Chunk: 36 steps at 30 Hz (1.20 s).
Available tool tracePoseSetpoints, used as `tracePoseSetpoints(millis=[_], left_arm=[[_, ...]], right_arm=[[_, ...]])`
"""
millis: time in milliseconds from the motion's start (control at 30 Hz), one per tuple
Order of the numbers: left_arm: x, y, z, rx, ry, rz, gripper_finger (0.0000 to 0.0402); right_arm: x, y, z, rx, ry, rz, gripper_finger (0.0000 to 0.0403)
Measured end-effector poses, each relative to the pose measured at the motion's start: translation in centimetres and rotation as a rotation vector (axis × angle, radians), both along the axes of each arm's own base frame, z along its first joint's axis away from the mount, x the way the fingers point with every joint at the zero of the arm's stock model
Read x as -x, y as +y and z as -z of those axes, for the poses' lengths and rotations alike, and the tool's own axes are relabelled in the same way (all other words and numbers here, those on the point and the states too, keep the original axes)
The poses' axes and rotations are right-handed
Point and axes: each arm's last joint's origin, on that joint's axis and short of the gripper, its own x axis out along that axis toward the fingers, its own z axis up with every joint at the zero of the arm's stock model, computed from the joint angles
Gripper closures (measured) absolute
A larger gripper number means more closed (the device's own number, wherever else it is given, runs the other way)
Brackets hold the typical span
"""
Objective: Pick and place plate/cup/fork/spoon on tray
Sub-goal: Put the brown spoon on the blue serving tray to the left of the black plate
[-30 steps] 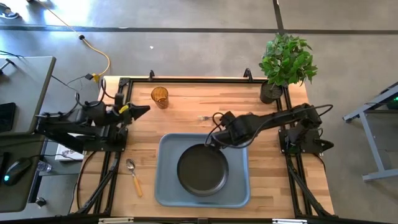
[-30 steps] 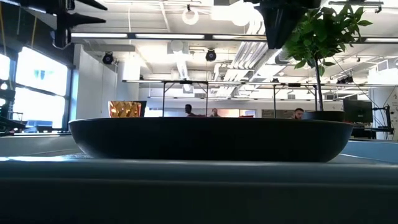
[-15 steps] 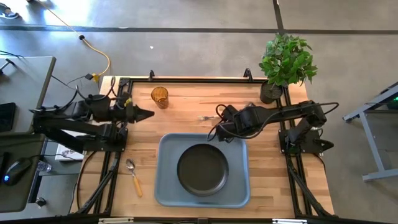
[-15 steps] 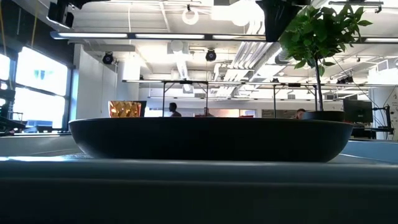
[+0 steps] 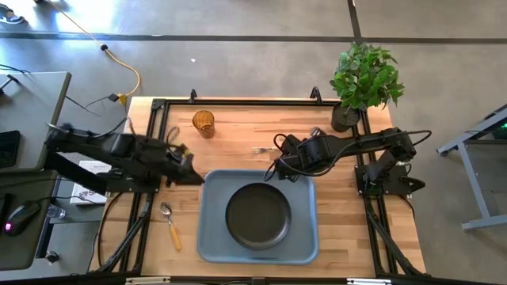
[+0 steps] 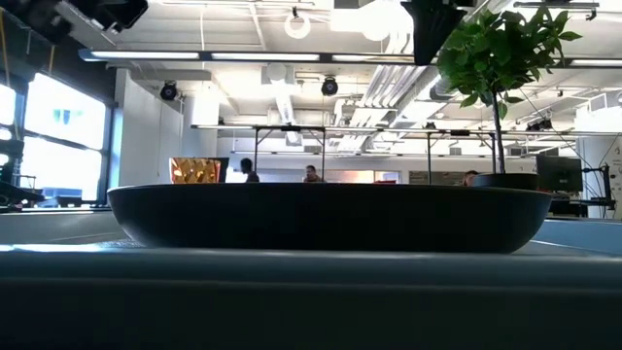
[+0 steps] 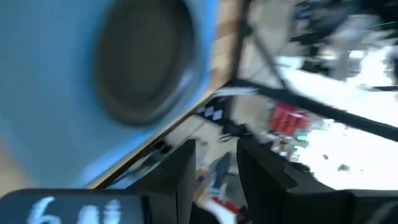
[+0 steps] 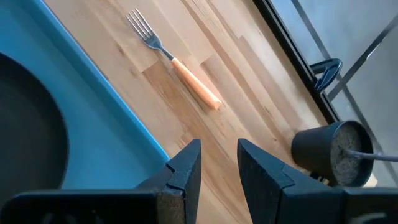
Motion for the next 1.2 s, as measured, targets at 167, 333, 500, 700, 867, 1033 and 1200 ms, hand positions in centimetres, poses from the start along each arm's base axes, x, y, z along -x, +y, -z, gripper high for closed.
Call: tracePoseSetpoints(millis=[167, 333, 500, 700, 867, 1033, 1200], left_arm=[[-0.3, -2.1, 1.5, 0.03, 0.162, 0.057, 0.0296], [-0.3, -4.1, 2.7, 0.075, 0.287, 0.079, 0.0296], [0.2, -5.9, 3.9, 0.086, 0.432, 0.082, 0.0296], [1.1, -7.8, 4.9, 0.132, 0.567, 0.052, 0.0296], [1.7, -9.3, 5.9, 0.12, 0.658, 0.044, 0.0296], [1.7, -10.3, 6.9, 0.083, 0.717, 0.061, 0.0296], [1.3, -10.8, 7.8, 0.046, 0.755, 0.046, 0.0296]], right_arm=[[0.0, -0.1, 0.0, 0.018, 0.007, -0.015, 0.0308], [0.0, -0.2, 0.0, 0.027, 0.03, -0.047, 0.0308], [-0.1, -0.5, 0.0, 0.033, 0.052, -0.08, 0.0308], [-0.4, -0.7, 0.0, 0.042, 0.066, -0.136, 0.0308], [-0.7, -0.9, -0.1, 0.051, 0.058, -0.18, 0.0308], [-0.9, -1.2, -0.1, 0.062, 0.058, -0.192, 0.0308], [-1.0, -1.6, -0.1, 0.065, 0.064, -0.193, 0.0308]])
